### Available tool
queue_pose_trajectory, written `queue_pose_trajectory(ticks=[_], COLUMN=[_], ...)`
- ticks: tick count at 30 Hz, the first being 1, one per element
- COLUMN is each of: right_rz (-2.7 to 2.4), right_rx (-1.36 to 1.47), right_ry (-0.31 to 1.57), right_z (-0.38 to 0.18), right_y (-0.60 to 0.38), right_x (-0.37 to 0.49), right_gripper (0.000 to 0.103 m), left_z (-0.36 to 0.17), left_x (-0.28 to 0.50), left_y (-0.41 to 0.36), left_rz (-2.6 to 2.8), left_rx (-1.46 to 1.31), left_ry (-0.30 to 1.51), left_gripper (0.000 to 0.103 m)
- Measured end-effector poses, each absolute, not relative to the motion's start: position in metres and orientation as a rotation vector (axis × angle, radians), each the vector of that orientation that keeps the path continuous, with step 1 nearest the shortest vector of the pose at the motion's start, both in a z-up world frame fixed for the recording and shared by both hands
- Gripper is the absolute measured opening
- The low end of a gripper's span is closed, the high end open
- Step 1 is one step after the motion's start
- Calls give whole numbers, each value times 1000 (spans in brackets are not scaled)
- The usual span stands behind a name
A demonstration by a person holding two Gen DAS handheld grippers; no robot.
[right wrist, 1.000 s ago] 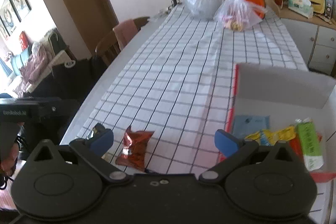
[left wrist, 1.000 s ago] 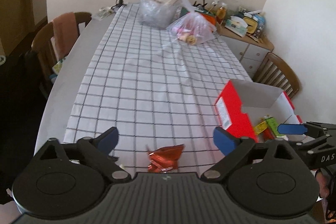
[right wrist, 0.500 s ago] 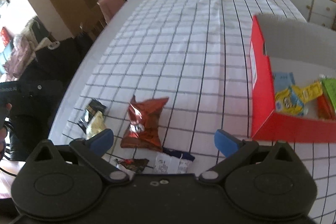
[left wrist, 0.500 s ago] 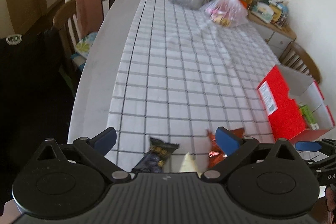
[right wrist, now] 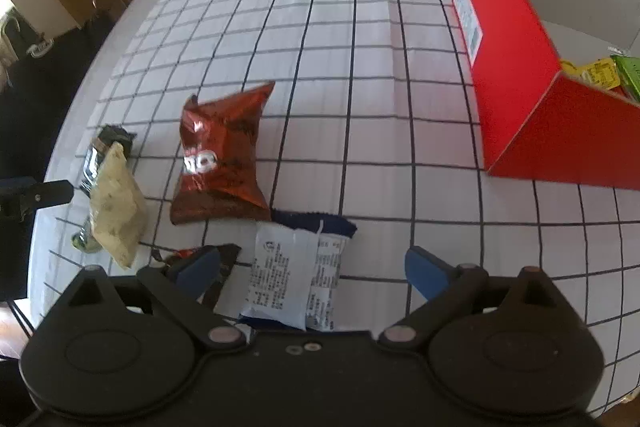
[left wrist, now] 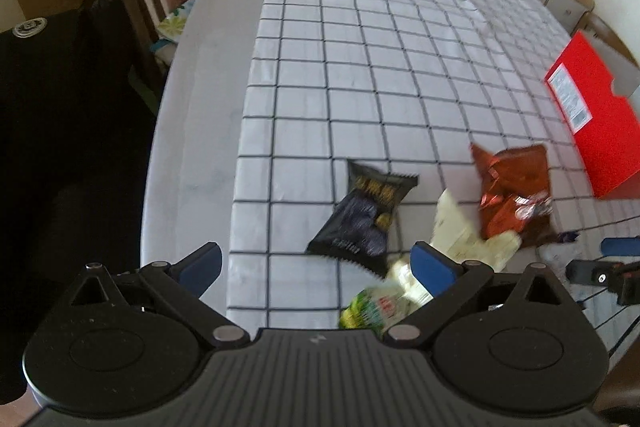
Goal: Organize snacks
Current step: 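Withdraw both tools from the box back over the snack pile, then grasp the green drink pouch with left tool while right tool grasps white packet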
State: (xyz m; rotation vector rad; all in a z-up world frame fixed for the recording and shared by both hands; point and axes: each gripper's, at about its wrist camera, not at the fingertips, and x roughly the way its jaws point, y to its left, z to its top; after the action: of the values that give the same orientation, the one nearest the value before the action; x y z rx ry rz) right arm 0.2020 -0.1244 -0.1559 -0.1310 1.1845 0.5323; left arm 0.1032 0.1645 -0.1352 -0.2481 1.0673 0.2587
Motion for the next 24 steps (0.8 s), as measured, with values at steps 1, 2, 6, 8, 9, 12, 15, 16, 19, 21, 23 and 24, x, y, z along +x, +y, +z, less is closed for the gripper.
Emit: queue_pose_trajectory(ticks=[1,2,6,8,9,12,15,16,19,21,23,24], right_rz=[532,534,533,526,524,519,517,518,520,524,529,533], right_rx=[-137,-142,-163,-168,-170,-182,-197,-201,-223,-240,-256,-263], right_ry=[1189,1193,1199,1203,1206,1210,1213,1215,1211,1204,1195,1192], right_z=[-158,-160,-164,-165,-165,-167,-169,-169,-170,-170,-170,-170], right_y=[-123,-121,-113,-112,-112,-111,-109,-109,-106,-105,-103,-103], right_x=[201,201,199,200,200,200,200,199,197,196,194,193], right_gripper=[98,98,96,95,94,91,90,89,89,88,85,83], left_z=[-138,-140,-148,-152,-154,-156,-158,-159,-163,-166,-167,-168], left_x=[102,100,91,87,86,83,84,85,87,90,90,91], left_y=[164,164,161,158,156,146,136,134,128,127,124,122], left_rz=[263,266,270,267,261,224,180,168,155,160,167,164], left_rx=[-243,-245,-239,-231,-226,-197,-171,-164,-141,-136,-122,-113], left_ry=[1071,1075,1094,1100,1104,1104,1108,1109,1113,1118,1117,1116], left_gripper=[101,101,101,100,100,100,96,94,86,78,75,75])
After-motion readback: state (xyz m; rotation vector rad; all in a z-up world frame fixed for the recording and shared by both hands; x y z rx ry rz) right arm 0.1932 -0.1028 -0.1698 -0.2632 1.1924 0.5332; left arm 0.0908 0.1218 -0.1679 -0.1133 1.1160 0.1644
